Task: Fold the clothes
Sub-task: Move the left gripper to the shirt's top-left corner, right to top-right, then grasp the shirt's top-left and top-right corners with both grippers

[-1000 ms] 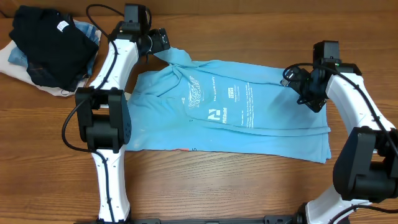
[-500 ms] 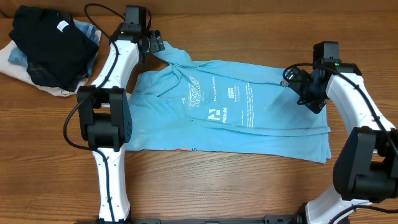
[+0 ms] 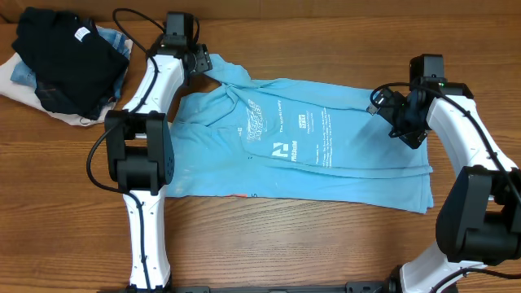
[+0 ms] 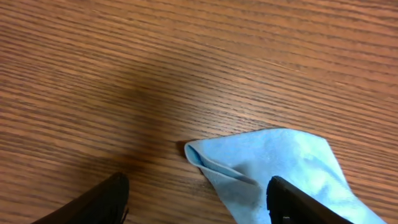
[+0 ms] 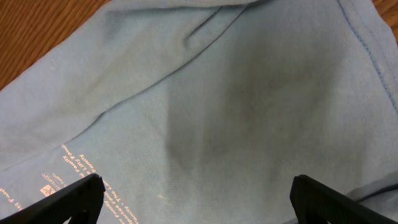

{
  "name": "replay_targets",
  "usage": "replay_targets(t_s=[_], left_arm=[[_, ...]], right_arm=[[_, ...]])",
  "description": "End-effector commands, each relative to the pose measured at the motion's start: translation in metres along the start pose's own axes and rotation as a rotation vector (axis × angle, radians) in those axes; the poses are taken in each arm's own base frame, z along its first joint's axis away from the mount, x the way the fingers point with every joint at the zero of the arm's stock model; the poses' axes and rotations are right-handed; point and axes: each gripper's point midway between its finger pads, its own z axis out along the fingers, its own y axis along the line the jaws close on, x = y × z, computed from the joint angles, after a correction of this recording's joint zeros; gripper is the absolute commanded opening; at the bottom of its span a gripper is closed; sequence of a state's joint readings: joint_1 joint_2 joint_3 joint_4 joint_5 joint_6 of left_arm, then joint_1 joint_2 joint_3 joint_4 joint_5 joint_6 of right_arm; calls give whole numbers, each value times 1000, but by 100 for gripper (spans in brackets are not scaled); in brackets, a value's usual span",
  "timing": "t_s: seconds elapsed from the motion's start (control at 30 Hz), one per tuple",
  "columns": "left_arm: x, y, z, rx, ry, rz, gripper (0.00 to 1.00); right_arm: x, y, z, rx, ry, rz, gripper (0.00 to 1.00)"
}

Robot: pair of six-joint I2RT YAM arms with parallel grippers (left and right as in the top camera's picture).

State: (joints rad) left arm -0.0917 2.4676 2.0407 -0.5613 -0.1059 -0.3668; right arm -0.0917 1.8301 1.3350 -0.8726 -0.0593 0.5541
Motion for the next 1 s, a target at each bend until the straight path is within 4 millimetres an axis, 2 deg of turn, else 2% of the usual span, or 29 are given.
replay_targets(t_s=[0.0, 0.1, 0.2, 0.7, 0.97], left_arm=[[-7, 3, 3, -27, -28, -17, 71], [-8, 3, 3, -27, -29, -17, 70], [-7, 2, 4, -25, -30, -15, 63], [-8, -7, 18, 3, -59, 2, 67], [9, -12, 36, 4, -32, 46, 66]], right_arm=[[-7, 1, -5, -2, -26, 10, 100], [-7, 1, -5, -2, -26, 10, 100], [-7, 1, -5, -2, -26, 10, 100], [-7, 1, -5, -2, -27, 10, 100], [-13, 0, -6, -3, -50, 29, 100]])
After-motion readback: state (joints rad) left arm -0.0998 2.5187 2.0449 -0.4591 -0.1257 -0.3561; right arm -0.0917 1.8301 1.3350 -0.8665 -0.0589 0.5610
